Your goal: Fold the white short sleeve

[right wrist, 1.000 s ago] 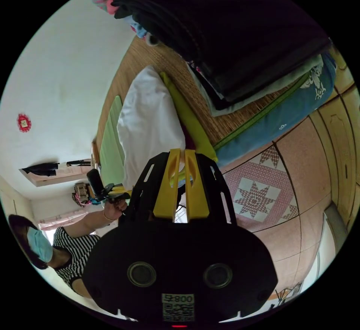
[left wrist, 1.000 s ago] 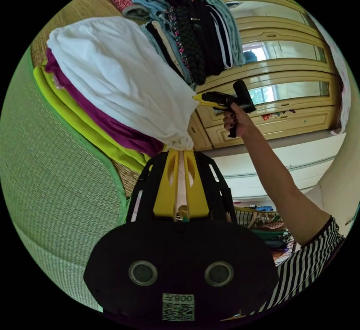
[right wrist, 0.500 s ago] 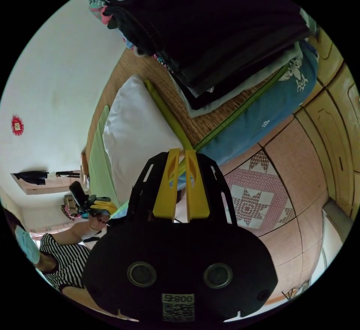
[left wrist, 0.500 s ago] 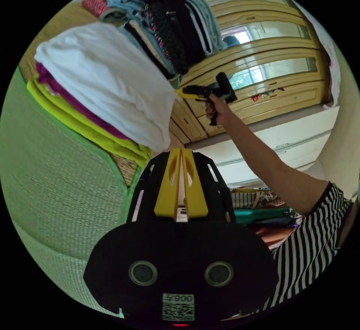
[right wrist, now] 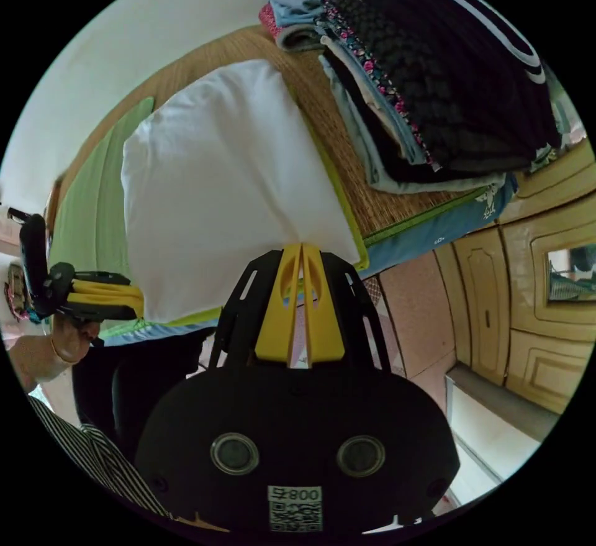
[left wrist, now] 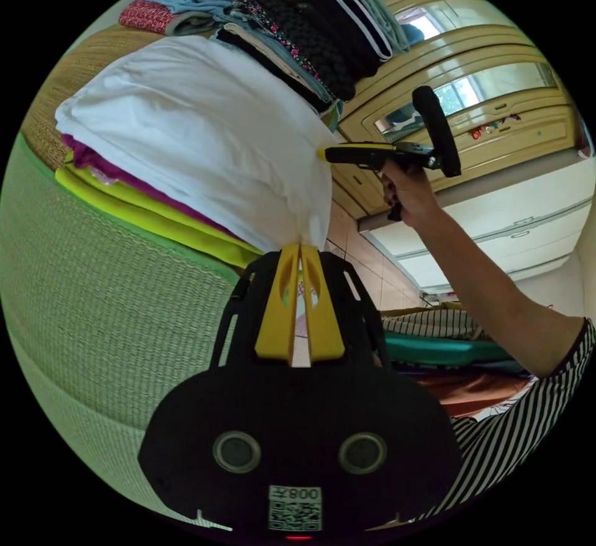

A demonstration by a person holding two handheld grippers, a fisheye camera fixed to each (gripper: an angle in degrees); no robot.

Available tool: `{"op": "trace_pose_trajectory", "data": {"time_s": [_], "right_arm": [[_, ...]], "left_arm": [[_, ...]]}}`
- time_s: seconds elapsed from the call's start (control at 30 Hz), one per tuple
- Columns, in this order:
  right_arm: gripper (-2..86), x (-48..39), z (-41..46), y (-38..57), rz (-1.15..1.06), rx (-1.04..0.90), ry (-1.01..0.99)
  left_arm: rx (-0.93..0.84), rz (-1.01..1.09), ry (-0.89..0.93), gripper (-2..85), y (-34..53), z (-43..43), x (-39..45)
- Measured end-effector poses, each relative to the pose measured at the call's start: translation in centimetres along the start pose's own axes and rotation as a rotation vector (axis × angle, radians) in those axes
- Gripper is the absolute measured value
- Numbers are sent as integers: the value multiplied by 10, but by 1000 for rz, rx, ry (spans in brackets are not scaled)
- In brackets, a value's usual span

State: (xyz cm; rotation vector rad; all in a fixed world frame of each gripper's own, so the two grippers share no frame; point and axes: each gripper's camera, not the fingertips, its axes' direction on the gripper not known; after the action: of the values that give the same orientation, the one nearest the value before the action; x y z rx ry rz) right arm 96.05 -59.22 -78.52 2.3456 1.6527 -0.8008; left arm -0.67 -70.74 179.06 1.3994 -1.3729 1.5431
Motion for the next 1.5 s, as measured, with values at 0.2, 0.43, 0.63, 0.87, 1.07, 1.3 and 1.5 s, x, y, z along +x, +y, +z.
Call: {"op": "trace_pose_trajectory", "data": {"time_s": [0.2,0.43,0.63,0.87,1.07,1.3,1.5], "right_arm": [[2,-37,-34,44,64,147,-4],[1,-157,-40,120,-81,238,-186],[2,-204,-25,162,-62,226,-141],[1,-243,-32,218,-55,219,-102],[1,-289,-54,275,-3,333,-170],[1,-375,-62,319,-74,390,-315],[1,-419,-82,383,-35,399,-449]], "left_arm": [[116,80,-22,2,12,-22,22],[37,45,-45,2,32,-4,18],[33,77,-118,1,73,-9,28],[126,115,-138,2,151,-32,36],[101,183,-325,3,240,-34,39],[28,300,-429,3,302,-9,53],[30,318,-454,2,333,12,72]]}}
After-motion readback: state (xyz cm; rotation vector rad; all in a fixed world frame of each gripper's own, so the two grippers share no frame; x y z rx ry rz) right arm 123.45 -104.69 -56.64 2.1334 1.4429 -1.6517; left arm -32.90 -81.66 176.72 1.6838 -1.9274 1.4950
